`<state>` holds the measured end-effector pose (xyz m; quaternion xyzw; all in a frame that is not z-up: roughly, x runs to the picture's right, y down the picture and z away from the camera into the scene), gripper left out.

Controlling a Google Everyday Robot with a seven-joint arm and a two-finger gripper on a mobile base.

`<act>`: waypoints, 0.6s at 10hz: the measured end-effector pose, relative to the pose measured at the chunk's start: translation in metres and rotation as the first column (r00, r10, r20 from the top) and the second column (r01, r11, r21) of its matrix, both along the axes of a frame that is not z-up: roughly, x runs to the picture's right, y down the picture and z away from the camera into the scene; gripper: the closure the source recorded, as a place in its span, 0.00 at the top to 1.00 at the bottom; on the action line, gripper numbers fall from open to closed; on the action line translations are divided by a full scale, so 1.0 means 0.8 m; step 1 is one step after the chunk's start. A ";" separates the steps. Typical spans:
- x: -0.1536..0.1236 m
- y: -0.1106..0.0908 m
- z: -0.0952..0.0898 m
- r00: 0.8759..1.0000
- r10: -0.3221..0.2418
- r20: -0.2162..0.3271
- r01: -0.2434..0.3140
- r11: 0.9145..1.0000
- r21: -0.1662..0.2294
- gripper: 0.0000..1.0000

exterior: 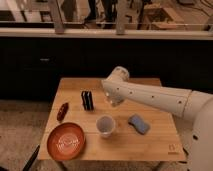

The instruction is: Knock the eraser over

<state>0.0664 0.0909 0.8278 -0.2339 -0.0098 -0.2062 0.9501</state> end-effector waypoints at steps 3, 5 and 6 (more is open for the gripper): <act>-0.005 -0.001 0.012 1.000 -0.021 0.014 0.021 1.000 0.003 0.02; -0.021 -0.001 0.018 0.998 -0.047 0.034 0.047 0.999 0.004 0.02; -0.024 -0.001 0.020 0.998 -0.055 0.037 0.055 0.998 0.004 0.02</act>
